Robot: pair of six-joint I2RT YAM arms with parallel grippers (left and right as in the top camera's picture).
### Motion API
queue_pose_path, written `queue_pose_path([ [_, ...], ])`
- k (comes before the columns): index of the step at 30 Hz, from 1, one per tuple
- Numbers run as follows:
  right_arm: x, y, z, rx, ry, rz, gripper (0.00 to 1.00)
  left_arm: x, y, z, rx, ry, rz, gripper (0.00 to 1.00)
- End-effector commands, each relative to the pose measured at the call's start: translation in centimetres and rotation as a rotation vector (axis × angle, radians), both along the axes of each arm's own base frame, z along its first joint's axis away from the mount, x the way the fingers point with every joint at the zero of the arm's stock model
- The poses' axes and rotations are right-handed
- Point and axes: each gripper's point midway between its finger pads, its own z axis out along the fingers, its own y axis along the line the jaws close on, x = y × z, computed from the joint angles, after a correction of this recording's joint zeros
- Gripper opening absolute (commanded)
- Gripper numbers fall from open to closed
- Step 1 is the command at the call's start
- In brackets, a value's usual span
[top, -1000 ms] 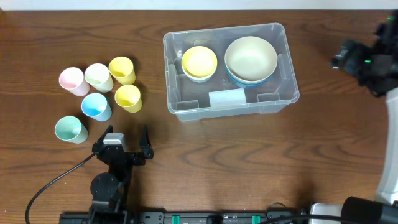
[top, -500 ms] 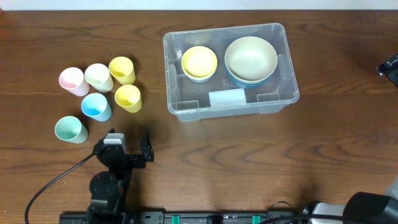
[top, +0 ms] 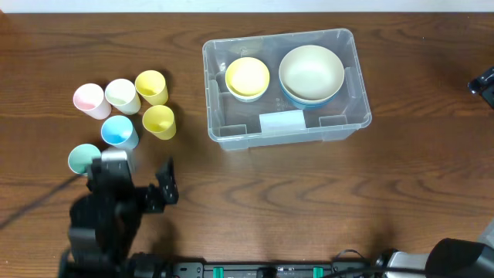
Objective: Pack container
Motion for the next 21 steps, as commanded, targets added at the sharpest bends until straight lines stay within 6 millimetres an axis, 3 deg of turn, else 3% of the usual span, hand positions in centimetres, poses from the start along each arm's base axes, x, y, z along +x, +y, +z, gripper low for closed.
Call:
queue_pose_path([
  [1,-0.2,-0.3,-0.1,0.009,0.001,-0.023,0.99,1.6,-0.2,-0.2,0.035,0.173,-0.016,0.98],
  [10,-0.2,-0.3,-0.1,0.009,0.001,-0.023,0.99,5.3,-1.8,-4.7,0.026,0.600,-0.060,0.98],
  [21,-0.2,-0.3,-0.1,0.009,0.001,-0.023,0.99,10.1,-2.5,-12.0,0.110,0.767,-0.160,0.97],
])
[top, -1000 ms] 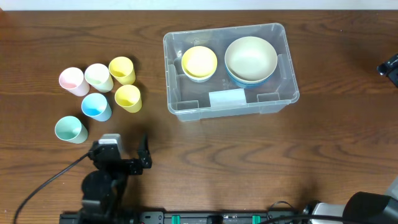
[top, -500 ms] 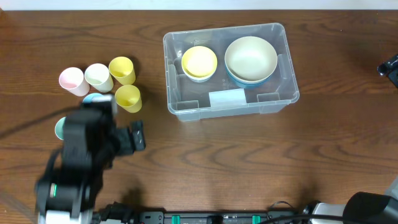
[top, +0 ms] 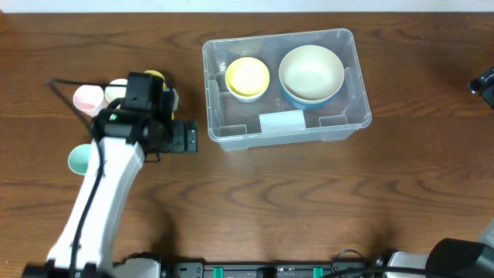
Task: Pack container
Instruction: 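Move the left gripper to the front yellow cup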
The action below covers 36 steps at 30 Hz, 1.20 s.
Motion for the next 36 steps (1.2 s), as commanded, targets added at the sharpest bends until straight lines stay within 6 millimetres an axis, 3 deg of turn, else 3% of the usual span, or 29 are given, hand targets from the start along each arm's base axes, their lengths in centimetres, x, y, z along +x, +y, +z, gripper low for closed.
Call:
queue_pose_path([
  [1,-0.2,-0.3,-0.1,0.007,0.000,-0.021,0.99,1.5,-0.1,-0.9,0.006,0.001,-0.042,0.97],
  [9,-0.2,-0.4,-0.1,0.007,0.000,-0.022,0.99,4.5,-0.4,-3.3,0.010,-0.018,-0.043,0.97],
  [17,-0.2,-0.4,-0.1,0.007,0.000,-0.022,0.99,7.1,1.3,-4.2,0.113,-0.083,-0.005,0.97],
  [24,-0.2,-0.4,-0.1,0.007,0.000,-0.022,0.99,7.8,1.4,-6.3,0.129,-0.053,-0.010,0.96],
  [26,-0.2,-0.3,-0.1,0.007,0.000,-0.021,0.99,7.6,1.4,-7.1,0.132,-0.029,-0.011,0.91],
  [29,-0.2,-0.3,-0.1,0.007,0.000,-0.021,0.99,7.4,1.5,-8.0,0.135,-0.001,-0.013,0.74],
  [32,-0.2,-0.4,-0.1,0.007,0.000,-0.022,0.99,7.4,1.5,-8.1,0.136,0.003,-0.013,0.58],
  [36,-0.2,-0.4,-0.1,0.007,0.000,-0.022,0.99,7.4,1.5,-8.1,0.136,0.001,-0.013,0.45],
])
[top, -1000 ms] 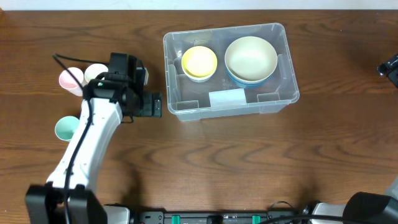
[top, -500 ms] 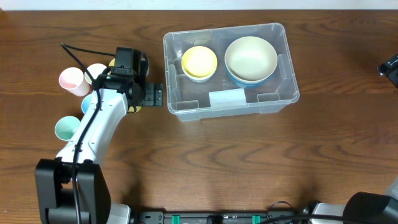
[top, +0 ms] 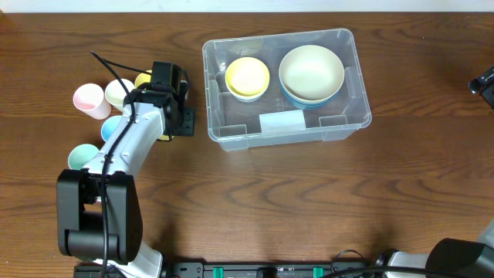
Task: Pack container
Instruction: 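Move the left gripper to the front yellow cup, then grasp the yellow cup rim with the left gripper and lift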
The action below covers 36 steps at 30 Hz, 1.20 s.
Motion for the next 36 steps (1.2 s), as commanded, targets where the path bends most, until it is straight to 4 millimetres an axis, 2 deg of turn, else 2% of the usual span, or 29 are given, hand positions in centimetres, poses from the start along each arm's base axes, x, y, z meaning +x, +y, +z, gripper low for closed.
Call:
queue_pose_path([
  [1,-0.2,-0.4,-0.1,0.007,0.000,-0.021,0.99,0.6,0.4,0.6,0.011,-0.019,0.007,0.40],
  [3,-0.2,-0.4,-0.1,0.007,0.000,-0.021,0.99,0.6,0.4,0.6,0.008,-0.019,0.014,0.29],
  [7,-0.2,-0.4,-0.1,0.007,0.000,-0.021,0.99,0.4,0.4,0.9,-0.006,-0.019,0.065,0.19],
  [9,-0.2,-0.3,-0.1,0.007,0.000,-0.021,0.99,0.2,0.4,1.1,-0.010,-0.019,0.080,0.07],
  [13,-0.2,-0.3,-0.1,0.007,0.000,-0.021,0.99,-0.2,1.3,1.8,0.028,-0.025,0.113,0.06],
  [17,-0.2,-0.3,-0.1,0.007,0.000,-0.021,0.99,-0.9,2.0,3.3,0.060,-0.041,0.140,0.06],
  [22,-0.2,-0.3,-0.1,0.007,0.000,-0.021,0.99,-2.1,2.1,7.2,0.044,-0.114,0.146,0.06],
  [26,-0.2,-0.3,-0.1,0.007,0.000,-0.021,0.99,-3.5,1.5,11.3,-0.023,-0.206,0.148,0.06],
  [28,-0.2,-0.4,-0.1,0.007,0.000,-0.021,0.99,-4.3,0.3,13.6,-0.106,-0.264,0.118,0.06],
  [33,-0.2,-0.3,-0.1,0.007,0.000,-0.021,0.99,-6.0,-3.2,18.1,-0.299,-0.374,0.010,0.06],
  [36,-0.2,-0.3,-0.1,0.007,0.000,-0.021,0.99,-6.7,-5.4,19.9,-0.373,-0.421,-0.073,0.06],
])
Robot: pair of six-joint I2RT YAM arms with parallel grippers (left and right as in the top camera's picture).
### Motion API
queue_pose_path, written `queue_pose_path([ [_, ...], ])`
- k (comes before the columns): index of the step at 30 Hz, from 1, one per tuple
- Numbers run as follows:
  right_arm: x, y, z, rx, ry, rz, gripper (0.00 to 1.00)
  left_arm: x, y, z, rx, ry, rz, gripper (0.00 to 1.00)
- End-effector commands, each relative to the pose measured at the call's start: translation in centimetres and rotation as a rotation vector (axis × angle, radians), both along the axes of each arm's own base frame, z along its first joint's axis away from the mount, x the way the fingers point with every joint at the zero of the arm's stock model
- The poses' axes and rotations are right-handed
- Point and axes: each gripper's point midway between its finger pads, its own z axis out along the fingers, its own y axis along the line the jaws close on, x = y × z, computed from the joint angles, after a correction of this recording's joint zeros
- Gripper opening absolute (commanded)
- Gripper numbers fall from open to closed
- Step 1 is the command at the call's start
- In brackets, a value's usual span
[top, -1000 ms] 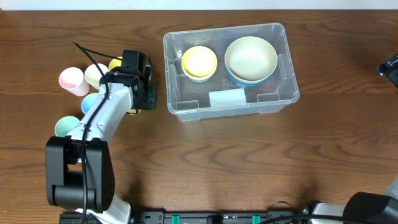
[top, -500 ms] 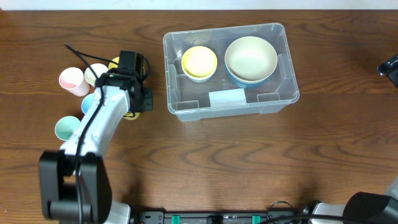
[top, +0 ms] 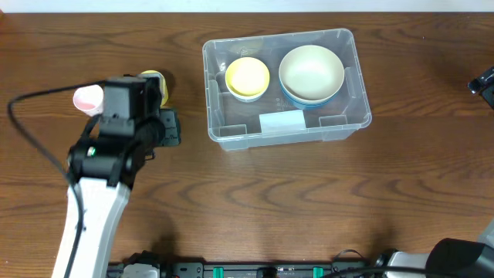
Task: Pack container
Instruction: 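Grasp the yellow cup rim with the left gripper and lift, then carry the yellow cup into the container and set it down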
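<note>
A clear plastic container [top: 355,116] stands at the back centre. Inside it are a yellow bowl [top: 247,76] on the left and a larger cream bowl [top: 311,71] nested in a blue one on the right. Left of the container, a pink cup [top: 86,96] and part of a yellow cup [top: 155,80] show. My left arm covers the other cups. My left gripper [top: 167,128] hangs low just below the yellow cup, and its jaws are too dark to read. A dark piece of the right gripper [top: 483,80] shows at the right edge.
A white label [top: 282,121] lies on the container floor at the front. A black cable [top: 35,96] loops left of my left arm. Dark hardware [top: 455,255] sits at the bottom right corner.
My left arm has drawn back and to the left, with the gripper now a little lower and farther from the container. The white, blue, green and second yellow cups are now hidden under it.
At first my left arm sat low at the front left, with all the cups in view. Then it stood over the cups, gripper near the container's left wall. Then the gripper was at the front yellow cup. Now it sits slightly left, over the cups.
</note>
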Motion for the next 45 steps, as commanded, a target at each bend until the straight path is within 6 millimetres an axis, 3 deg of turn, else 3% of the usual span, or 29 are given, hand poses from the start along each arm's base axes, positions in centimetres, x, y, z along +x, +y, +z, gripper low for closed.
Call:
queue_pose_path([
  [1,-0.2,-0.3,-0.1,0.007,0.000,-0.021,0.99,-0.9,-3.8,2.6,-0.119,-0.063,-0.146,0.06],
  [8,-0.2,-0.4,-0.1,0.007,0.000,-0.021,0.99,-0.6,-8.8,4.7,-0.143,-0.153,-0.298,0.06],
  [18,-0.2,-0.4,-0.1,0.007,0.000,-0.021,0.99,2.7,-12.1,7.0,-0.112,-0.083,-0.347,0.06],
  [23,-0.2,-0.4,-0.1,0.007,0.000,-0.021,0.99,4.7,-14.1,7.2,-0.083,-0.051,-0.386,0.06],
  [27,-0.2,-0.3,-0.1,0.007,0.000,-0.021,0.99,6.7,-15.4,6.1,-0.008,-0.047,-0.397,0.06],
  [31,-0.2,-0.4,-0.1,0.007,0.001,-0.021,0.99,7.9,-17.0,3.6,0.063,-0.015,-0.430,0.06],
  [39,-0.2,-0.4,-0.1,0.007,0.000,-0.021,0.99,7.9,-19.7,-2.7,0.119,0.125,-0.503,0.06],
  [45,-0.2,-0.4,-0.1,0.007,0.000,-0.021,0.99,6.6,-22.6,-5.6,0.157,0.170,-0.592,0.06],
])
